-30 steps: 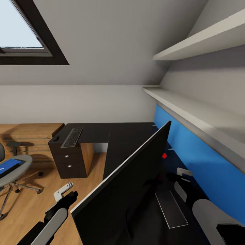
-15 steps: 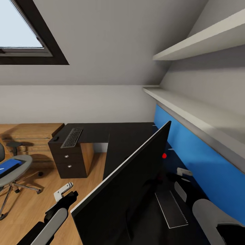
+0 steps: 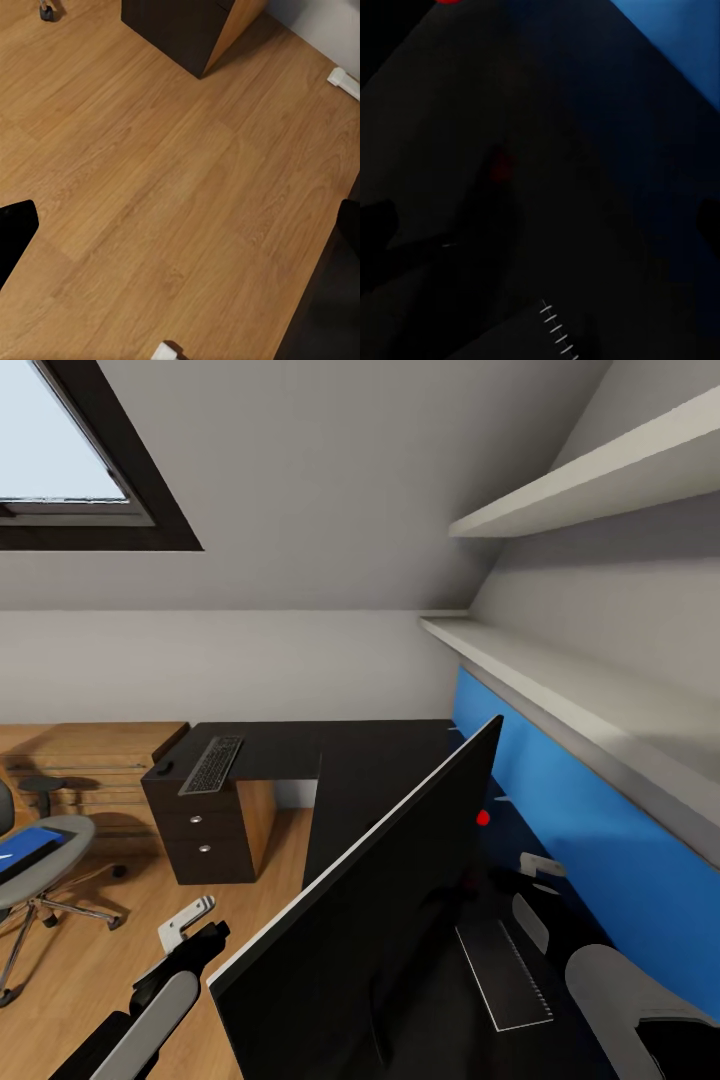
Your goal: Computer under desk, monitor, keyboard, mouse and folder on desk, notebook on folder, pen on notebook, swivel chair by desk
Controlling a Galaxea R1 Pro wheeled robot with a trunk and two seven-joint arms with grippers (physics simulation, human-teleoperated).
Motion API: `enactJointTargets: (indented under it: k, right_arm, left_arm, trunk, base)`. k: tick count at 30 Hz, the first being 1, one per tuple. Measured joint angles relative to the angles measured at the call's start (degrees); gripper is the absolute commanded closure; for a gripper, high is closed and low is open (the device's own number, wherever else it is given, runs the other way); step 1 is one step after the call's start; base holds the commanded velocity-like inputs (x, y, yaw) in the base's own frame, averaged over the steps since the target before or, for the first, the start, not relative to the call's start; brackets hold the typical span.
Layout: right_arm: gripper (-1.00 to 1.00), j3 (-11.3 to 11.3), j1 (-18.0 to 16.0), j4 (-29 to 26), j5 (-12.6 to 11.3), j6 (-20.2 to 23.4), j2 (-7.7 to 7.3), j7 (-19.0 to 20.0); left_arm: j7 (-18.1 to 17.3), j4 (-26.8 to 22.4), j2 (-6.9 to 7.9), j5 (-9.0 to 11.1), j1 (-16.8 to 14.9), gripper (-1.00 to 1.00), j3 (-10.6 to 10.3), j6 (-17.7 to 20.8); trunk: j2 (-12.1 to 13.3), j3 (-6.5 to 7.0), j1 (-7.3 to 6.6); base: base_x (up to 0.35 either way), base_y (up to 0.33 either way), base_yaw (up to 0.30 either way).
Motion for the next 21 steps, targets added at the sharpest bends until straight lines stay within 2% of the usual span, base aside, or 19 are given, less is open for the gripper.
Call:
enactJointTargets:
  k: [21]
  right_arm:
    - [-1.00,0.22,0.07,0.09,0.17,0.10,-0.24,0.00]
  left_arm:
    - [0.17,-2.03,0.00,0.00,0.00,-1.00,-0.08,0.03]
  trunk:
    - [0.00,0.00,0.00]
  base:
    - [0.000,0.000,0.000]
